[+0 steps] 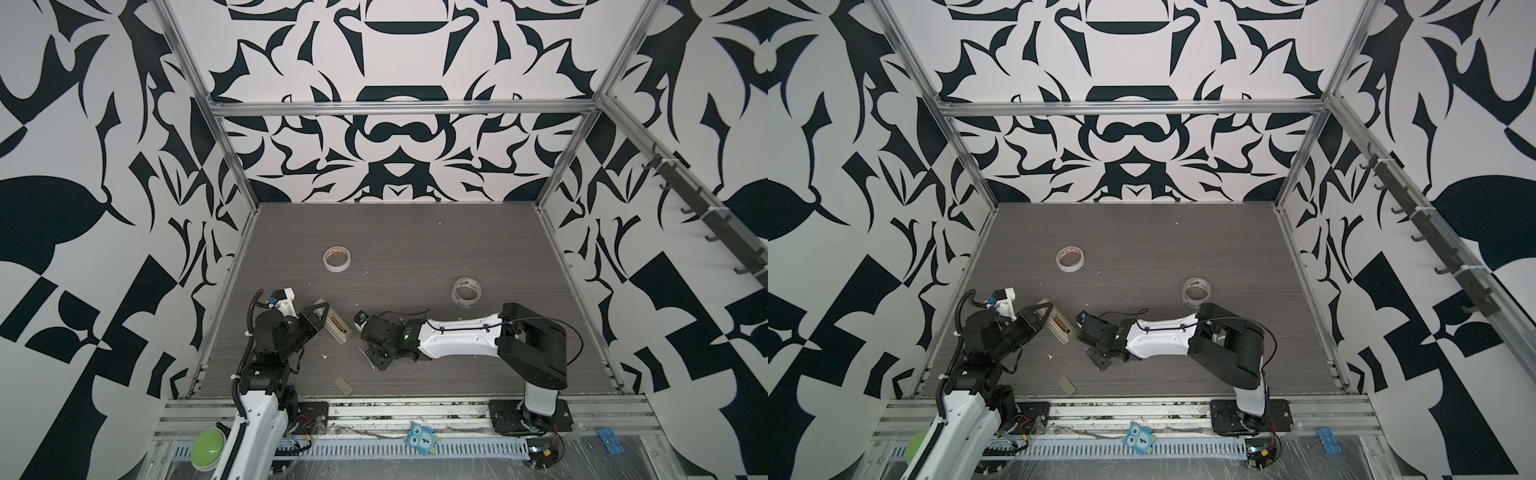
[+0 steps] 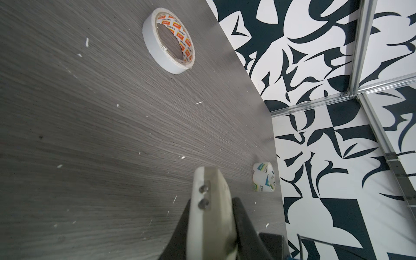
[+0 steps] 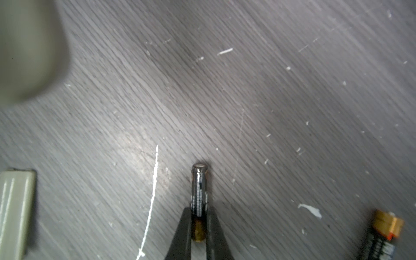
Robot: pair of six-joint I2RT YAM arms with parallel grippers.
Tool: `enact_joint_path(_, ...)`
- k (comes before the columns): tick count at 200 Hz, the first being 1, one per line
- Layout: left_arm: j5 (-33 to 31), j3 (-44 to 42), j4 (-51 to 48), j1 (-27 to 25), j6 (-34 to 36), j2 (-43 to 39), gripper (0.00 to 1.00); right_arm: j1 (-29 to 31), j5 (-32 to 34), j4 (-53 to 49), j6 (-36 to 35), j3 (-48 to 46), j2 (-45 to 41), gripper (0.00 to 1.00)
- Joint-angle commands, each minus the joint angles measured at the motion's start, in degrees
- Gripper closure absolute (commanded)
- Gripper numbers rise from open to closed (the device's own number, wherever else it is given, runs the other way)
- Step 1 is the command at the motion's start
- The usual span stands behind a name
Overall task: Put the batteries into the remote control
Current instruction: 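Lift the held battery with the right gripper toward the remote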
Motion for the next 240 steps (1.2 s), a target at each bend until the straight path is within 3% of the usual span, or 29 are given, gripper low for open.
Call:
enact_joint_path(1,-0.3,-0.7,2.6,0.1,-1.0,-2.1,1.0,0.2,2.4,-2.3,-1.7,0.4,-0.4,0.91)
enact_joint_path(78,-0.9,-1.1,0.0,0.1,-0.8,-5.8,1.0,0.5,5.8,-5.5,-4.3,-2.3,-4.2,0.92)
enact_joint_path(139,-1.2,-1.3,-1.0,0.1,-0.5,-6.9,1.0,0.5,5.0,-5.0,-6.4,-5.6,-7.7,1.0)
enact_joint_path(240,0.4,-3.9,-1.8,0.1,-1.8,-12.5,1.0,0.5,2.7,-4.0,-11.5,-11.5,-14.0,1.0)
